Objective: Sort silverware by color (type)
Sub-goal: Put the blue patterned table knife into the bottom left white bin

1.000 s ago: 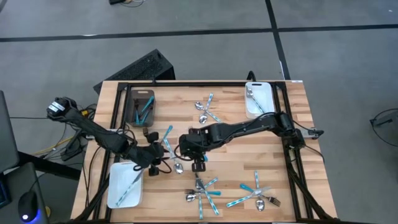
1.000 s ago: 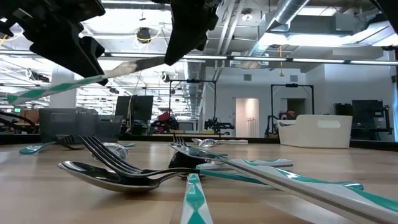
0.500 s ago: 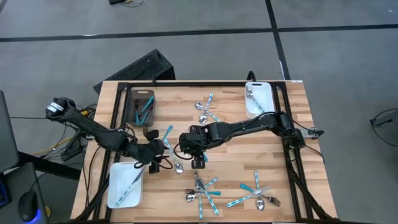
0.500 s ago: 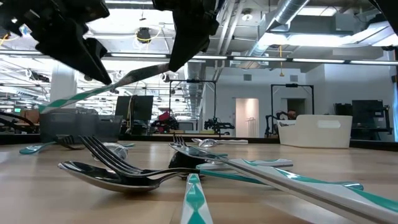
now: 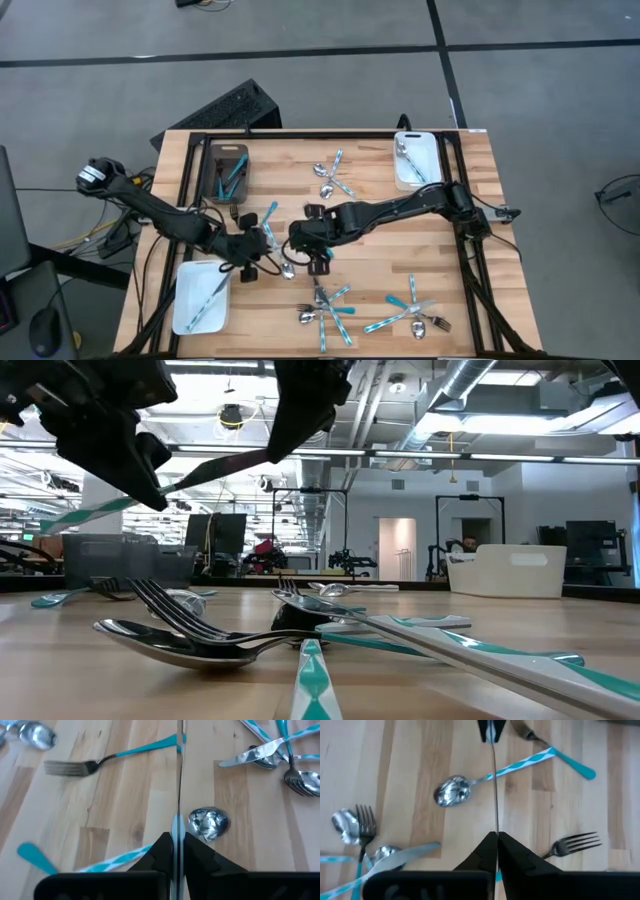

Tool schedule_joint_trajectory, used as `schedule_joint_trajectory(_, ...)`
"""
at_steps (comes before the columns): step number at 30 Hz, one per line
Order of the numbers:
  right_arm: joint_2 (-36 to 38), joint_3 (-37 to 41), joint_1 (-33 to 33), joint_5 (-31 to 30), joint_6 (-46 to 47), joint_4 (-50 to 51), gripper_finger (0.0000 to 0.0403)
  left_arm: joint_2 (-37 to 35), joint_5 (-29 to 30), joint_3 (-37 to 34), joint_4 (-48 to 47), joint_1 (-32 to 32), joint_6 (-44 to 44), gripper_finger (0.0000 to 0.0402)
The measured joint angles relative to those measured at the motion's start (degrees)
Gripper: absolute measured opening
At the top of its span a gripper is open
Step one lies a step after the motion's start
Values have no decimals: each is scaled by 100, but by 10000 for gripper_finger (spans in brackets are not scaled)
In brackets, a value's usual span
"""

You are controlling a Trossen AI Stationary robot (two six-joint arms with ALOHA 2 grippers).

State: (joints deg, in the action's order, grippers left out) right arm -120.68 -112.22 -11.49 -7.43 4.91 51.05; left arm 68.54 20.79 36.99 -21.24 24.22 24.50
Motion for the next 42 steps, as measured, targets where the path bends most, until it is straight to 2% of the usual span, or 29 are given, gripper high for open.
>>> schedule_joint_trajectory(3, 0, -2, -7, -564, 188, -98, 64, -166, 227, 234, -728, 142, 787, 15)
schedule_joint_trajectory(8, 129, -9, 0, -1894, 510, 168, 91, -389, 1364, 1048, -3021, 901, 2891, 11)
schedule_joint_trajectory(10, 135, -15, 46, -2158, 577, 228, 99, -419, 1748, 1310, -3660, 1342, 3788, 11)
schedule_joint_trajectory(13, 116, 0, 135, -2244, 625, 352, 106, -409, 2080, 1412, -4379, 2056, 5294, 11)
schedule_joint_trajectory(16, 118, -2, 209, -2288, 630, 397, 109, -327, 2211, 1261, -4674, 2704, 6579, 12)
schedule_joint_trajectory(22, 116, 0, 223, -2286, 621, 411, 109, 25, 2090, 738, -4550, 3810, 8109, 13)
schedule_joint_trajectory(26, 116, 0, 225, -2286, 621, 490, 109, 355, 2219, 614, -4539, 4443, 9143, 13)
schedule_joint_trajectory(29, 116, 0, 257, -2285, 619, 521, 109, 618, 2358, 612, -4492, 4778, 9658, 13)
schedule_joint_trajectory(35, 116, 0, 328, -2283, 656, 510, 109, 1007, 2346, 612, -3897, 4936, 9662, 20)
schedule_joint_trajectory(39, 116, 0, 343, -2279, 766, 730, 109, 1151, 2340, 626, -3435, 5106, 9468, 52)
schedule_joint_trajectory(42, 116, 0, 363, -2287, 975, 1048, 109, 1221, 2358, 694, -3472, 5223, 9638, 85)
